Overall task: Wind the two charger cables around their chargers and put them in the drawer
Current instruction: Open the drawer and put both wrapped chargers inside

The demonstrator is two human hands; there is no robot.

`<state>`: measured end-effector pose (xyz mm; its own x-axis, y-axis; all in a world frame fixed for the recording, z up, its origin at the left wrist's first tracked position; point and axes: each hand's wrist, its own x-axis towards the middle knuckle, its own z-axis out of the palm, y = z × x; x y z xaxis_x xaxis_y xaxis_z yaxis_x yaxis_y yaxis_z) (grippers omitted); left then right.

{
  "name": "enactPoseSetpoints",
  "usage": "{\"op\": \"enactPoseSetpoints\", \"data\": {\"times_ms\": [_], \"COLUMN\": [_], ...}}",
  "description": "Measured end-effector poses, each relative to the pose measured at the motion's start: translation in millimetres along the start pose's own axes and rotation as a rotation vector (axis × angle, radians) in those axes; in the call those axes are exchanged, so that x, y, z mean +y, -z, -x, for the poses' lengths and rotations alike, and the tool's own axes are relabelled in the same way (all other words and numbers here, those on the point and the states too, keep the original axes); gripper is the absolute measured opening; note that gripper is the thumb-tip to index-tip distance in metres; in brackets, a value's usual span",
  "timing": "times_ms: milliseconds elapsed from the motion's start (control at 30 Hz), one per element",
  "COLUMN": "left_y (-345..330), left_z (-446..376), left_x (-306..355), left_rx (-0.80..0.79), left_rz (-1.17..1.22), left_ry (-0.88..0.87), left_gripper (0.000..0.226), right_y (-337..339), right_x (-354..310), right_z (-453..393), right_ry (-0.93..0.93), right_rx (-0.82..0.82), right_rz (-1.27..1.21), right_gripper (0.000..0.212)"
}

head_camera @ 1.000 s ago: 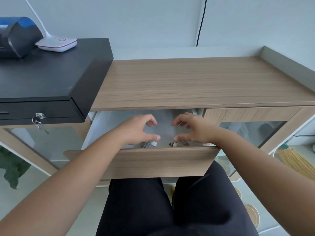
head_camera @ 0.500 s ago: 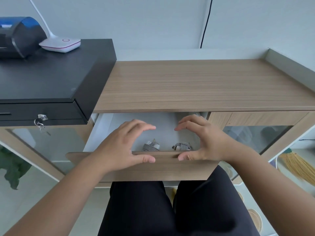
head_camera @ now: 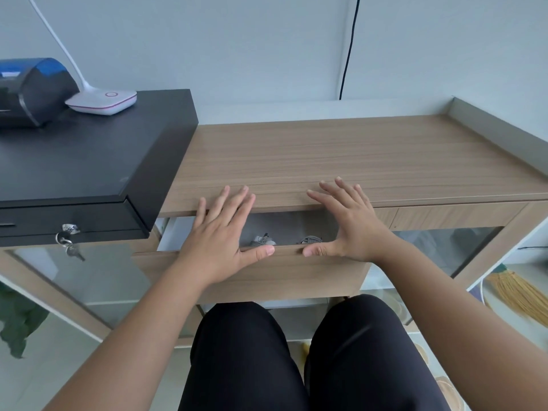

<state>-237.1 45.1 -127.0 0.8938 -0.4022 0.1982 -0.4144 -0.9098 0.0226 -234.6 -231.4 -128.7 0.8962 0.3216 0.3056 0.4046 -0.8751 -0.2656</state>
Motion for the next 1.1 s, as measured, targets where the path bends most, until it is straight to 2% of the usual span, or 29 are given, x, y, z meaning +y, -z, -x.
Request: {"op": "enactPoseSetpoints", "data": {"times_ms": [133, 233, 600, 733, 933, 1100], "left_y": [-5, -8, -36, -45, -48, -46], "left_z": [-3, -4, -17, -21, -24, -22], "left_x": [-1, -2, 4, 2, 3, 7], "left_rx": [-0.026, 0.047, 0.418, 0.524, 0.556, 0.523], "left_rz": [0.027, 0.024, 0.090, 0.070, 0.069, 0.105], "left_ry": [0.051, 0.054, 0.126, 0.129, 0.149, 0.160], "left_gripper": [0.100, 0.095, 0.056, 0.045, 0.037, 0.039], "right_y": [-1, -3, -21, -29, -35, -34], "right_x": [5, 8, 13, 13, 13, 10], "right_z": [-6, -8, -15, -16, -18, -17], "right_ry": [-0.016, -0.010, -0.014, -0.036, -0.051, -0.080], "right_rx": [-0.009, 0.049, 0.270, 0.331, 0.397, 0.380], "right_rz": [-0.016, -0.038, -0.080, -0.056, -0.023, -0.042], "right_gripper": [0.116, 0.112, 0.060, 0.051, 0.046, 0.045]}}
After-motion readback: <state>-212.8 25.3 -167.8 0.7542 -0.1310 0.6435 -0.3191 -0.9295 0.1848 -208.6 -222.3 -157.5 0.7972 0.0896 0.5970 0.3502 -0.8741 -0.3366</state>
